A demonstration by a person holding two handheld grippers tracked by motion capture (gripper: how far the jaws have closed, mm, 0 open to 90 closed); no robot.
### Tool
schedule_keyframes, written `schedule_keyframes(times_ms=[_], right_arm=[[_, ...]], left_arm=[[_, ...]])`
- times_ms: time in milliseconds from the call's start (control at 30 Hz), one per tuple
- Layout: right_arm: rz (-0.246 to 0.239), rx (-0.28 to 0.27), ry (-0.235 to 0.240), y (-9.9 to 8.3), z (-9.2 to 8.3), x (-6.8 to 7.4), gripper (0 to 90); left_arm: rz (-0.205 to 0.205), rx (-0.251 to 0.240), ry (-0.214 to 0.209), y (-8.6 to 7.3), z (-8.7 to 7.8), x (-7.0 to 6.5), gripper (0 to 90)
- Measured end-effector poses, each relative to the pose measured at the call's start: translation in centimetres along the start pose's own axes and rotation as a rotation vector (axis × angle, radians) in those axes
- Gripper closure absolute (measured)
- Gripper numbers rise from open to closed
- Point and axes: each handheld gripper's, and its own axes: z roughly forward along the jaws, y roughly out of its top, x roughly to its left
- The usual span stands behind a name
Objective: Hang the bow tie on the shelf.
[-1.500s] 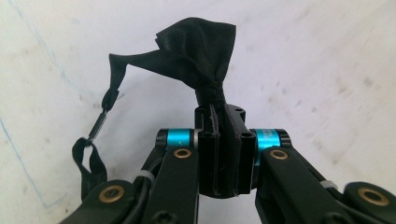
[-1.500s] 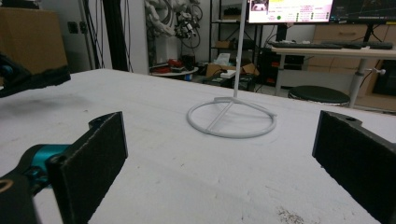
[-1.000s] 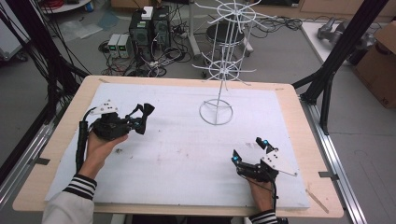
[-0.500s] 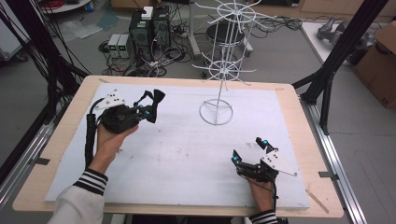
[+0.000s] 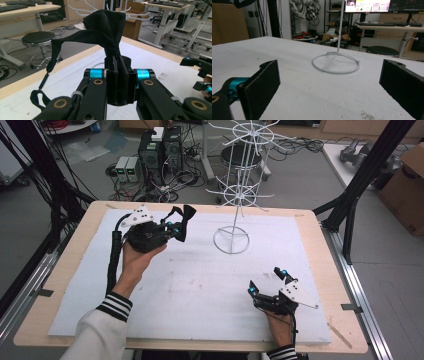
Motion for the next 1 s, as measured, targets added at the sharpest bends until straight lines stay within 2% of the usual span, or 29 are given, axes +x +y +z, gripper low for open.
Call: schedule_keyframes(times_ms=[233, 467, 567, 833, 1000], right_arm=[[0.001, 0.0, 0.001, 0.0, 0.0, 0.0, 2.2], [-0.002, -0.003, -0.001, 0.0, 0.0, -0.1, 2.2], [-0.002, -0.001, 0.001, 0.0, 0.0, 0.0, 2.2], [0.002, 0.0, 0.003, 0.0, 0.0, 0.0, 2.2], [0.015, -0.003, 0.001, 0.0, 0.0, -0.1, 2.2]], left_arm=[[-0.002, -0.015, -0.016, 1.0, 1.7, -0.6, 84.5], [0.025, -0.014, -0.039, 1.9, 4.0, -1.6, 84.5], [0.021, -0.018, -0.048, 2.2, 4.9, -1.9, 84.5], [0.03, -0.021, -0.05, 3.0, 6.7, -2.4, 84.5], [0.011, -0.017, -0.047, 3.7, 7.6, -2.6, 84.5]])
